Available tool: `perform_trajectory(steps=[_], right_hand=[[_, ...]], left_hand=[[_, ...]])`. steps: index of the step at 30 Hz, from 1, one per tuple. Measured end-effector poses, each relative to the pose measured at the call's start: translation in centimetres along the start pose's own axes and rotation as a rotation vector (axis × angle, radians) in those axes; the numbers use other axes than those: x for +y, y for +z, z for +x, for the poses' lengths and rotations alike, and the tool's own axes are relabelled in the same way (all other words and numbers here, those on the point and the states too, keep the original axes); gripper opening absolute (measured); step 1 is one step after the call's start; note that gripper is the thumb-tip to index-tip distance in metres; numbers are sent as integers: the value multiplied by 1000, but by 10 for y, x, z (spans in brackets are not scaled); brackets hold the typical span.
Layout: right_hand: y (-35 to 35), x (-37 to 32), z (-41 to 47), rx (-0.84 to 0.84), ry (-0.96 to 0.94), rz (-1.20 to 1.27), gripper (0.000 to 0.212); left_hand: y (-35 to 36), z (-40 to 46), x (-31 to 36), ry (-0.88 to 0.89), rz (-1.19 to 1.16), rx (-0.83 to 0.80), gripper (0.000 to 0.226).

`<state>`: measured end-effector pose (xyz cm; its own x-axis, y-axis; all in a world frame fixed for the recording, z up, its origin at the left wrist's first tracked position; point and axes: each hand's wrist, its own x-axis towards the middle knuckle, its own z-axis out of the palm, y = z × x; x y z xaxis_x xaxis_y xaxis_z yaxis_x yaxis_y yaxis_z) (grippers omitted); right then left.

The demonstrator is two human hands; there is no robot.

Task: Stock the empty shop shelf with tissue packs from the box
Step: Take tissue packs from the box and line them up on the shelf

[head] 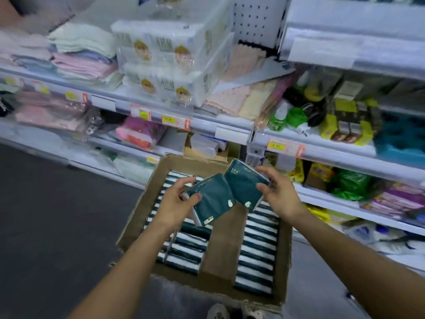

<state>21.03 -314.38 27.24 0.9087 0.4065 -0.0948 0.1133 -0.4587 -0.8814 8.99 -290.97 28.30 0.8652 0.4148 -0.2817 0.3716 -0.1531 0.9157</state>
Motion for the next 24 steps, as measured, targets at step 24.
perform_trajectory(steps=[24], right_hand=[[-374, -152, -27, 604, -506, -231, 33]], left_hand=[[125, -7, 344, 647, -60, -171, 29]])
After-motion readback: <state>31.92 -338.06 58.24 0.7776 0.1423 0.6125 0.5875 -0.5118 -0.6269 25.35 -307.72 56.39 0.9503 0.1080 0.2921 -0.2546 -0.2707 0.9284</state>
